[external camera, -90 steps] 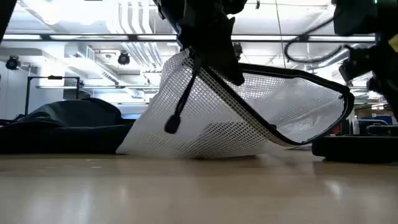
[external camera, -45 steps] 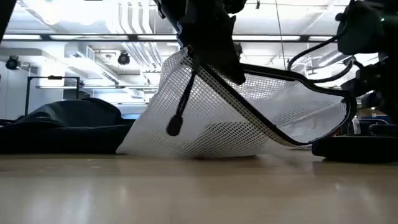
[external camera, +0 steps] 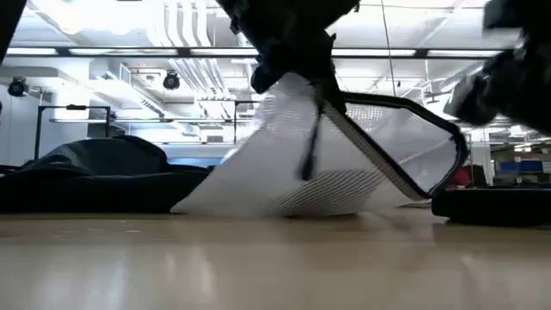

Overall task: Unpack backpack
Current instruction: Put the black hand fan into the white zipper pouch

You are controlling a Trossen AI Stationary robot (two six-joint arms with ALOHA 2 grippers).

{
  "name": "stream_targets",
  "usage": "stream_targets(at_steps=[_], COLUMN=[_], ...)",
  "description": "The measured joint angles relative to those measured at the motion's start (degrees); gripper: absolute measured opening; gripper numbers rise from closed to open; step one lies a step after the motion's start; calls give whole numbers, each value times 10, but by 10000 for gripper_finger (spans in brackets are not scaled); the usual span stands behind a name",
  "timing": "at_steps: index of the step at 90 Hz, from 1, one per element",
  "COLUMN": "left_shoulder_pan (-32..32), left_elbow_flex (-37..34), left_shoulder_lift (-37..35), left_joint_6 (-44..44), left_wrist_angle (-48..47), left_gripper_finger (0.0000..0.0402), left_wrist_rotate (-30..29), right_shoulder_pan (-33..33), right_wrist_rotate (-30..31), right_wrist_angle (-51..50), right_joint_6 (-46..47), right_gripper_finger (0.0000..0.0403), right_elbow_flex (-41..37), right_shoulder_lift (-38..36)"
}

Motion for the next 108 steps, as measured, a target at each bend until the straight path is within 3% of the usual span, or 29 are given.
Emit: stream_targets(at_steps=[18, 33, 59, 83, 108], left_shoulder_pan=[3, -1, -20, -36, -42], left_elbow_flex=[0, 0, 15, 15, 15], left_shoulder_lift=[-1, -8, -35, -37, -39], left_joint_6=[4, 15, 50, 52, 48], left_wrist_angle=[27, 36, 36, 22, -3], left_gripper_finger=[0, 0, 0, 0, 0], left_wrist_rotate=[-20, -19, -19, -27, -16], right_shoulder_pan=[56, 39, -49, -160, -209], right_wrist_rotate=[21, 43, 54, 80, 86], right_wrist_angle=[211, 281, 360, 405, 408], right_joint_6=[-155, -286, -480, -529, -481], right_gripper_finger=[68, 68, 68, 68, 192], right_elbow_flex=[-16, -27, 5, 20, 38], right_shoulder_lift=[27, 101, 234, 305, 327])
